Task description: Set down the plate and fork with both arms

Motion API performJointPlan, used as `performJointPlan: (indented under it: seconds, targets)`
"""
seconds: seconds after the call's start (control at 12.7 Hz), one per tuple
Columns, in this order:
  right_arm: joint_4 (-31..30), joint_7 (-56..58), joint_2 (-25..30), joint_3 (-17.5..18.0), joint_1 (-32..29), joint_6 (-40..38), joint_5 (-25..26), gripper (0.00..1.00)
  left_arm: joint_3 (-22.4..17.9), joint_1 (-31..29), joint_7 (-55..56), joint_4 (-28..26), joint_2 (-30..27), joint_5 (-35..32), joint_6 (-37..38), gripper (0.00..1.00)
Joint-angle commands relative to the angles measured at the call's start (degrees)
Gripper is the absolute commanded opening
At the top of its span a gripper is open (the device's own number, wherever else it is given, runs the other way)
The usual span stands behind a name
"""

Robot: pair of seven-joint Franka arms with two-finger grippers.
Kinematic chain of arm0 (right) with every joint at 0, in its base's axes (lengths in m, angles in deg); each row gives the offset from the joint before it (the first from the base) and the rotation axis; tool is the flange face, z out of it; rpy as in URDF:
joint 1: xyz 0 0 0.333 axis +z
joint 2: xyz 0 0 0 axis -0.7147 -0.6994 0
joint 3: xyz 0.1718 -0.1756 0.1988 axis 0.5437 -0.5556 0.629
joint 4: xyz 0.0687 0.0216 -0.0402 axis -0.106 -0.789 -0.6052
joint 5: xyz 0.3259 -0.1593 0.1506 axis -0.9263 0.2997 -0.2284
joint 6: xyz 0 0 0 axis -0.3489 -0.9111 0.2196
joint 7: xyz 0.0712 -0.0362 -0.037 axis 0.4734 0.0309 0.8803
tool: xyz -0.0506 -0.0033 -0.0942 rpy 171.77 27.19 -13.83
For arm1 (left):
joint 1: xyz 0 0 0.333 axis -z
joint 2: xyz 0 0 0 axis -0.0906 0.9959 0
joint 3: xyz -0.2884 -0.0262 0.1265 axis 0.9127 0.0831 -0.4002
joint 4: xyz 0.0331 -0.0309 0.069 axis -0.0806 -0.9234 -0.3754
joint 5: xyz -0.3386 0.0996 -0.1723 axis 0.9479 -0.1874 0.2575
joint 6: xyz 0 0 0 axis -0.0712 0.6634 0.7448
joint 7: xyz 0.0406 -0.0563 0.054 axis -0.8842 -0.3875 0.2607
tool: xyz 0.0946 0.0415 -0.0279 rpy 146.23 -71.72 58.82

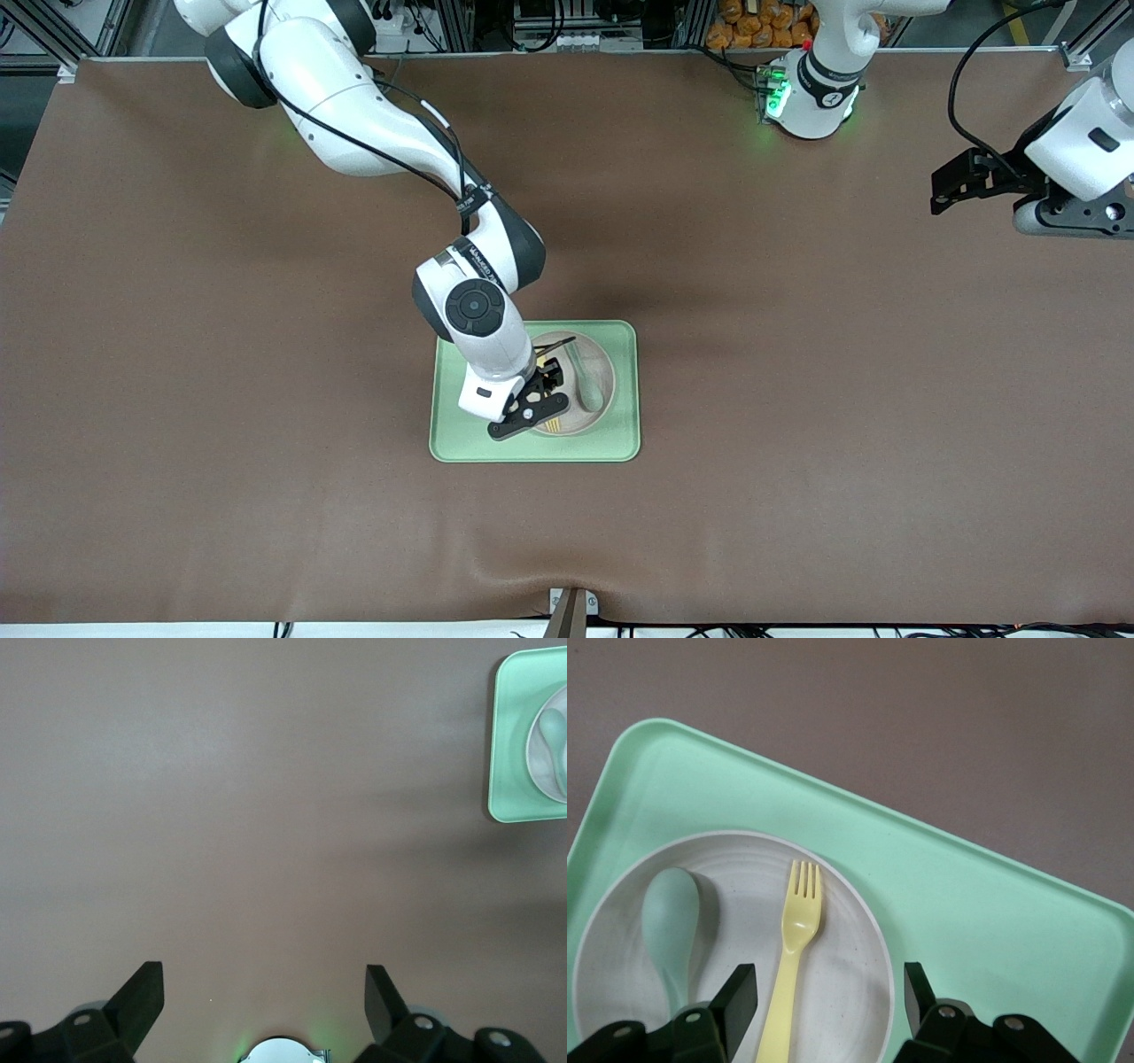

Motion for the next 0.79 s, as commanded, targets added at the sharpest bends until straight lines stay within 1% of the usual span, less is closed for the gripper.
performJointPlan:
  seconds: [0.0, 0.08, 0.16, 0.24, 0.39, 0.47, 0.55, 0.71]
  targets:
    - [1.9, -1.9, -2.2, -0.4, 1.2, -0.3, 1.1, 0.75, -0.6, 0.8, -1.1, -1.0, -2.0, -1.3, 0.5, 1.0]
    - [1.9, -1.9, -2.3, -0.4, 1.2, -0.3, 1.1, 0.72, -1.2, 2.0, -1.1, -1.0, -1.8, -1.7, 0.4, 1.0]
    - [1.9, -2.0, -2.6, -0.4, 1.2, -0.3, 1.1, 0.68, -2.8, 3.3, -1.1, -1.0, -2.2, -2.5, 0.5, 1.0]
    - [1.9, -2.0, -2.8, -0.4, 1.7, -0.3, 1.1, 0.68, -2.5, 3.3, -1.1, -1.0, -2.3, -2.5, 0.5, 1.0]
    - [1.8, -3.0, -3.1, -0.4, 2.0, -0.4, 1.0, 0.61, -1.7, 2.9, -1.1, -1.1, -2.5, -2.5, 0.6, 1.0]
    - [1.8, -3.8, -3.4, -0.4, 2.1, -0.4, 1.2, 0.6, 0.7, 0.3, -1.1, -1.1, -2.5, -2.4, 0.7, 1.0]
    - [1.8, -3.8, -3.5, -0.4, 2.4, -0.4, 1.2, 0.6, 4.4, -3.0, -1.1, -1.1, -2.5, -2.4, 0.7, 1.0]
    - [0.6, -3.9, -3.6, -0.4, 2.4, -0.1, 1.2, 0.58, 6.6, -5.4, -1.1, -1.1, -2.6, -2.0, 1.0, 1.0]
